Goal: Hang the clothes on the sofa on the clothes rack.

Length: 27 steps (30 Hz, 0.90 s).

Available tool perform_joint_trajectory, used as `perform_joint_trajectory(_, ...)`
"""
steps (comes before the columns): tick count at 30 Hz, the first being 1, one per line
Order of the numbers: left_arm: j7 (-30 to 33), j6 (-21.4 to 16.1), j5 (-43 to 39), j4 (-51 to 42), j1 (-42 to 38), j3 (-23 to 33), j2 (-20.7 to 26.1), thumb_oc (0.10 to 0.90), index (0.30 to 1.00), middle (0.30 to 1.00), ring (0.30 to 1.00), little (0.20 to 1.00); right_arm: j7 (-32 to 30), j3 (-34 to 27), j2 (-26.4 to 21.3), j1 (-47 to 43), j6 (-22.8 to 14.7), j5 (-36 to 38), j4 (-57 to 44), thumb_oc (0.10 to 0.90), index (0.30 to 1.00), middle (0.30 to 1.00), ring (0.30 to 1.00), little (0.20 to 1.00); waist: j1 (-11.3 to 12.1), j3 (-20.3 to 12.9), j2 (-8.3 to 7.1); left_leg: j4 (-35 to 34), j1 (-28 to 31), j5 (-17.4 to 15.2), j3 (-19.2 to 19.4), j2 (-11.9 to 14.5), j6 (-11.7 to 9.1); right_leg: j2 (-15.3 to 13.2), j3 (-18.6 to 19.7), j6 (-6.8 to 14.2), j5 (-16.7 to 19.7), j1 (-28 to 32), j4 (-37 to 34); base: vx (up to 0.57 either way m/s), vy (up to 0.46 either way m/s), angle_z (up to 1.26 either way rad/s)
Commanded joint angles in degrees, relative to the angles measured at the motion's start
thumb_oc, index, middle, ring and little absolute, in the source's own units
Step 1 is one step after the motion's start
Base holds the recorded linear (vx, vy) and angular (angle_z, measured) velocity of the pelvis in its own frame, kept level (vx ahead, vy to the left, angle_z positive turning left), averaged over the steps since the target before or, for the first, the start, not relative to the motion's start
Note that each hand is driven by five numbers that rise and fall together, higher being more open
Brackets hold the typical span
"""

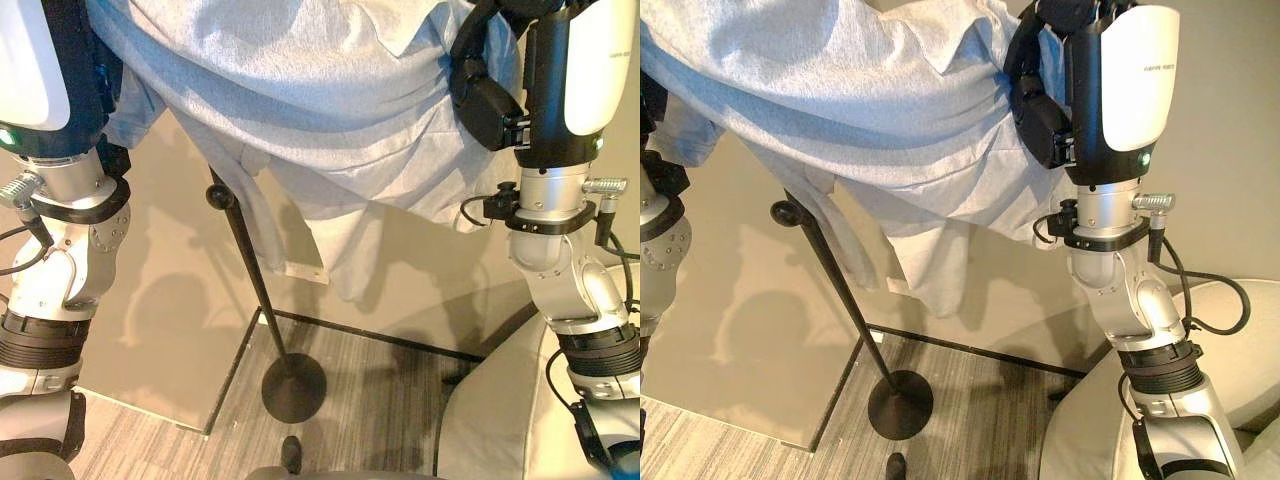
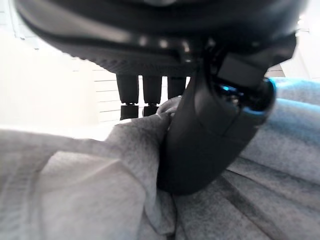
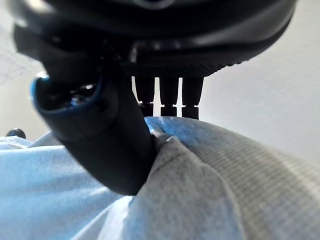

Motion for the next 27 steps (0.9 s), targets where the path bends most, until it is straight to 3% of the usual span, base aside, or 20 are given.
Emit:
perform_joint_trajectory(1,-0.3,2.7,-2.3,2.7,0.2,7.3,0.6,0.400,0.300,0.300,0.300,0.300,-2.7,-4.6,0.5,0.5,0.4,1.2,-3.7,0.400,0.300,0.300,0.300,0.300,1.3,-6.6,-2.64,0.2,5.3,-7.6,2.8,4.5,-3.6,-6.2,-0.2,6.6,3.6,-2.5,2.8,0.00,0.000,0.00)
perform_joint_trajectory(4,-0.4,2.7,-2.2,2.5,0.5,7.4,0.5,0.400,0.300,0.300,0.300,0.300,-2.6,-4.6,0.6,0.8,0.4,1.2,-3.9,0.400,0.300,0.300,0.300,0.300,1.3,-6.7,-2.62,0.2,5.3,-7.6,2.9,4.5,-3.6,-6.2,-0.1,6.6,3.7,-2.5,2.8,-0.01,-0.009,-0.01)
perform_joint_trajectory(5,-0.8,0.3,-3.7,0.6,1.9,8.2,-0.8,0.400,0.300,0.300,0.300,0.300,-3.4,-6.3,0.6,2.9,1.1,0.5,-4.5,0.400,0.300,0.300,0.300,0.300,0.9,-6.5,-2.57,0.2,5.3,-7.7,3.0,4.5,-3.6,-6.3,-0.2,6.7,3.7,-2.5,2.4,-0.08,-0.046,-0.01)
perform_joint_trajectory(6,-2.8,-5.8,-9.0,-3.6,3.0,6.7,-5.5,0.400,0.300,0.300,0.300,0.300,-6.4,-8.2,2.4,4.5,1.8,1.9,-4.4,0.400,0.300,0.300,0.300,0.300,0.3,-6.3,-2.28,0.2,5.3,-7.5,3.0,4.5,-3.4,-6.2,0.1,6.6,4.0,-2.5,2.1,-0.07,-0.046,0.01)
perform_joint_trajectory(7,-2.9,-5.8,-9.0,-3.7,3.1,6.7,-5.6,0.400,0.300,0.300,0.300,0.300,-6.4,-8.3,2.3,4.6,1.8,1.9,-4.5,0.400,0.300,0.300,0.300,0.300,0.3,-6.4,-2.26,0.2,5.4,-7.7,3.0,4.5,-3.4,-6.2,0.1,6.6,3.9,-2.5,2.0,-0.08,-0.026,0.01)
perform_joint_trajectory(9,-5.6,-11.2,-16.1,-6.3,4.2,3.4,-10.4,0.400,0.300,0.300,0.300,0.300,-8.0,-9.2,4.3,7.1,2.5,1.9,-5.8,0.400,0.300,0.300,0.300,0.300,-0.8,-5.8,-1.59,0.2,5.3,-7.1,3.2,4.5,-3.0,-6.2,0.7,6.3,4.3,-3.1,2.1,-0.06,-0.023,-0.03)
perform_joint_trajectory(12,-11.1,-14.8,-23.5,-9.6,6.3,-2.5,-16.2,0.400,0.300,0.300,0.300,0.300,-8.0,-9.0,6.2,10.8,2.7,2.1,-8.4,0.400,0.300,0.300,0.300,0.300,-2.0,-4.8,-0.94,0.2,5.4,-7.0,3.4,4.5,-2.7,-6.1,1.3,6.1,4.3,-3.5,2.2,-0.06,-0.024,-0.05)
perform_joint_trajectory(19,-19.6,-17.6,-32.7,-16.4,12.3,-8.8,-19.6,0.400,0.300,0.300,0.300,0.300,-6.7,-7.5,6.8,15.5,2.6,1.0,-13.4,0.400,0.300,0.300,0.300,0.300,-3.6,-3.2,0.16,0.2,5.3,-7.0,4.7,4.6,-2.4,-6.0,3.2,5.9,5.4,-4.6,1.5,-0.08,-0.020,-0.10)
perform_joint_trajectory(27,-21.4,-18.2,-34.6,-19.6,15.4,-7.6,-18.7,0.400,0.300,0.300,0.300,0.300,-7.3,-8.5,7.0,18.4,1.5,0.5,-17.2,0.400,0.300,0.300,0.300,0.300,-4.1,-2.8,0.06,0.2,5.8,-7.5,5.7,5.1,-2.6,-5.7,4.4,6.0,5.9,-4.6,0.5,-0.05,-0.019,-0.13)
